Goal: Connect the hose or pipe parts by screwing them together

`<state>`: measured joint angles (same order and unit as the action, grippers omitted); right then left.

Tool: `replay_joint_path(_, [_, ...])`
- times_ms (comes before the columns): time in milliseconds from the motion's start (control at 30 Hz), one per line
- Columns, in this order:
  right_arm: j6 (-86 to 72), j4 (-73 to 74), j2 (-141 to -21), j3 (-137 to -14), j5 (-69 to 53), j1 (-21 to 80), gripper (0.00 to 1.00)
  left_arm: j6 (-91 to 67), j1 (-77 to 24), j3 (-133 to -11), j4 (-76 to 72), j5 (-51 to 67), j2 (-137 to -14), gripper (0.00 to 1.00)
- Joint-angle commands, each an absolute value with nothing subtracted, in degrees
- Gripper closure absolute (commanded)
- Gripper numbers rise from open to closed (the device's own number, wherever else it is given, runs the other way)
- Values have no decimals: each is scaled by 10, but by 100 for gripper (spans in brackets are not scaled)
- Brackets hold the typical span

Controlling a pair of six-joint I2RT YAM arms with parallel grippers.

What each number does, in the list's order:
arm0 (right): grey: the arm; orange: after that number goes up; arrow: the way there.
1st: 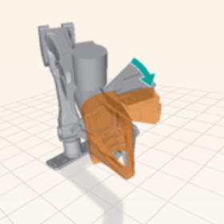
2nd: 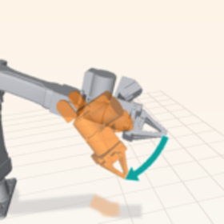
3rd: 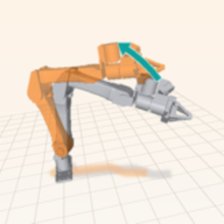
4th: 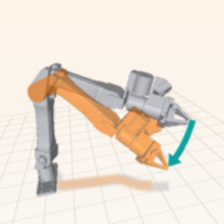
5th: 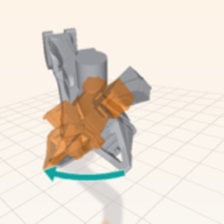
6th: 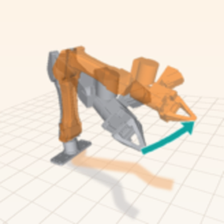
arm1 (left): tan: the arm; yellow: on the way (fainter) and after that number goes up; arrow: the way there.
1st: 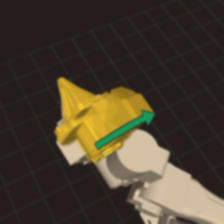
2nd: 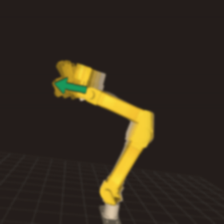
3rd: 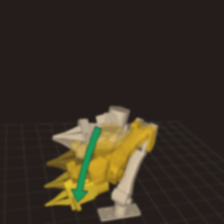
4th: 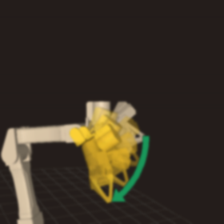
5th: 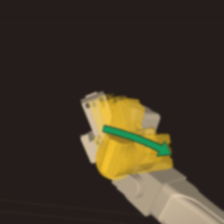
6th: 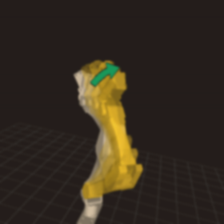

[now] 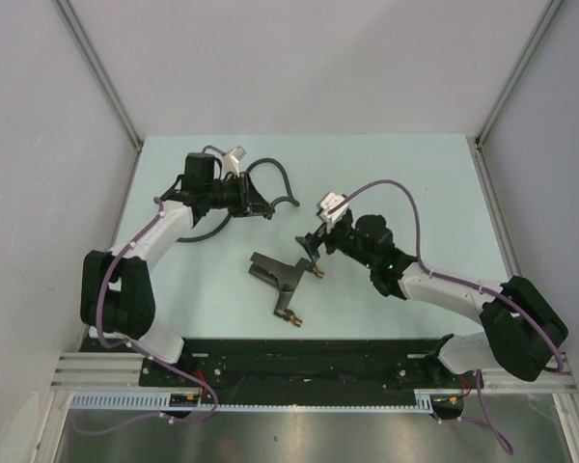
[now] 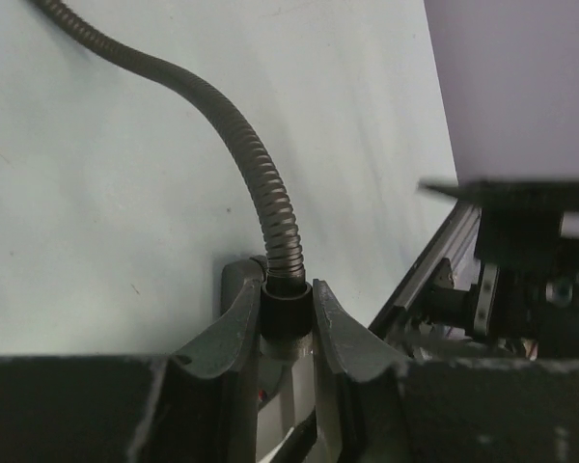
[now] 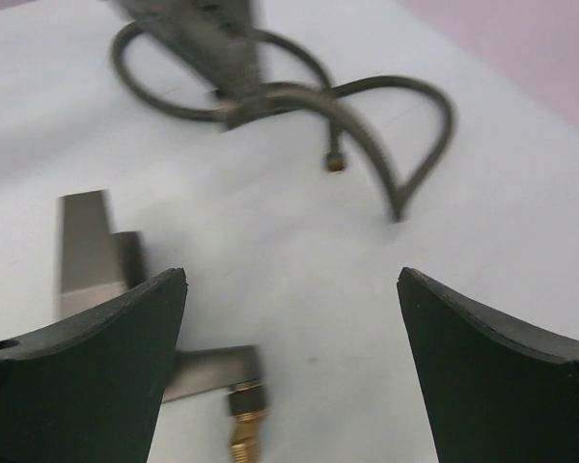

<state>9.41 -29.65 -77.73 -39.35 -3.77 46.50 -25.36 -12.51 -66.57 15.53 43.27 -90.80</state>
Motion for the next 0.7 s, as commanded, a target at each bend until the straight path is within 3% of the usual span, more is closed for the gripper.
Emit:
replay_joint_path(0, [144,-364,-769,-407,-160,382,5,-239,-137,-638,142,481,-853,99])
replay_joint_path(200, [236,-387,-787,-407,-201,376,8,-226,-169,-588,142,513,-808,100])
replay_joint_path(667, [225,-488,-902,-417,-279,384,16,-202,-227,-579,142,564,-801,100])
